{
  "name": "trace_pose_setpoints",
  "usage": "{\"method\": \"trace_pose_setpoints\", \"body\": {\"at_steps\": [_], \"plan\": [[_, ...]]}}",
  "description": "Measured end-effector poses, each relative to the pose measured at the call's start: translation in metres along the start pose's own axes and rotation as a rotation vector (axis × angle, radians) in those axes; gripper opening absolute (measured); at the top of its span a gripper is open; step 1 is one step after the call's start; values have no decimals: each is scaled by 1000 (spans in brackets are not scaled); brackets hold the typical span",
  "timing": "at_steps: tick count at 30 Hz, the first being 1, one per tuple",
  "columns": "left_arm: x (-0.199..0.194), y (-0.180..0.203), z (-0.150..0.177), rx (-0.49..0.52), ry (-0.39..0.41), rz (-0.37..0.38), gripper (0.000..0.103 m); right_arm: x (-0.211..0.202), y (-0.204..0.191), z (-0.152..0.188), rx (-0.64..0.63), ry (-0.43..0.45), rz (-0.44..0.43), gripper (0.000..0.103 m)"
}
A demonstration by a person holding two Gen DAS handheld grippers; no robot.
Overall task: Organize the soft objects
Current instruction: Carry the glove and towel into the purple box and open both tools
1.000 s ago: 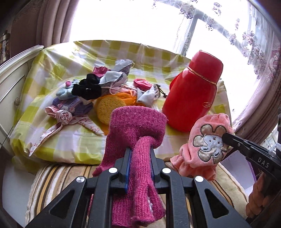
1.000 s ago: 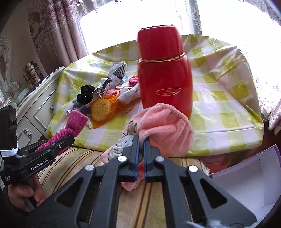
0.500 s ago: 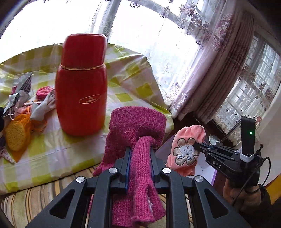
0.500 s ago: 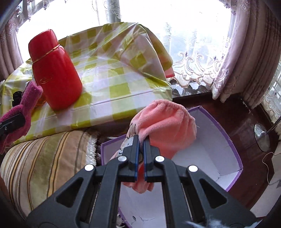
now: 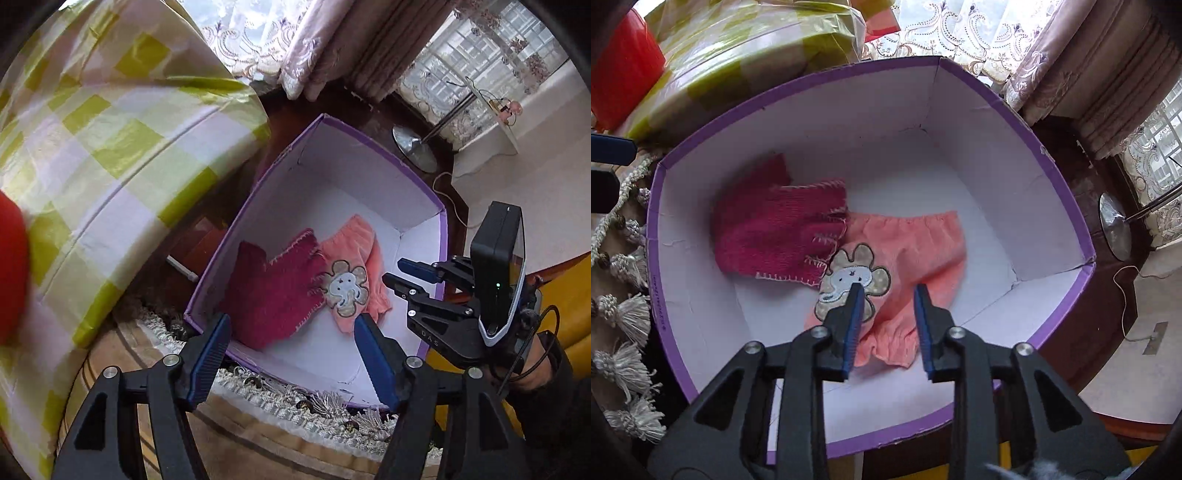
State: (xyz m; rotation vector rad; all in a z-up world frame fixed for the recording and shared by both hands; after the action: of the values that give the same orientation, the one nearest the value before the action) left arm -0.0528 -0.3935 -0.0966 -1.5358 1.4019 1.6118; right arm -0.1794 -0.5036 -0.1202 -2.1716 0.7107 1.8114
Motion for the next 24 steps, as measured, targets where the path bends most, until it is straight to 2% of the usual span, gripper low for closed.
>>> {"method": "trace_pose_setpoints", "body": {"at_steps": [1,3,4,5,6,8,9,10,13,16,18,22,24], "plan": [[12,-2,-4,3,-52,17,70,3,2,3,-3,5,7,59],[34,-7,-8,13,-145,22,70,8,2,6,-17,37,26,66],[44,-14,-10,18,-176,-20,70,11,1,9,-24,43,35,68],[51,-27,-11,30,-201,-106,70,14,-3,11,-28,43,32,68],[57,-36,-11,43,-221,-172,61,16,-6,12,-27,45,21,68],[53,-42,-11,77,-206,-250,58,19,-17,11,-17,49,3,68],[51,-48,-13,92,-197,-309,52,19,-19,10,-11,60,-9,68],[50,-51,-14,97,-189,-345,50,18,-22,7,-9,77,-15,68],[43,-56,-13,77,-155,-378,50,14,-30,-3,-1,112,-49,70],[19,-54,-6,61,-72,-349,50,-2,-36,-8,17,158,-91,70],[-10,-52,-3,45,39,-311,55,-14,-37,-13,10,198,-67,71],[-84,-48,15,2,363,-268,58,-43,-40,-30,-39,297,10,71],[-110,-45,30,5,504,-282,69,-55,-39,-41,-56,350,72,71]]}}
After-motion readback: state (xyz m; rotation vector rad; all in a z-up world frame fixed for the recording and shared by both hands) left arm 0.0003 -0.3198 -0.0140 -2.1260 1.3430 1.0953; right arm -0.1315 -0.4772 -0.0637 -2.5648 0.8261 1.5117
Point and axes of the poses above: each gripper's, at about its wrist camera, not at the fingertips, and x roughly the way its jaws point, y to its right, z to its underside, the point moved 8 cm from there along x, roughly the way its jaws point, and after that the axes turned 3 degrees about -y, right-handed, at the moved point
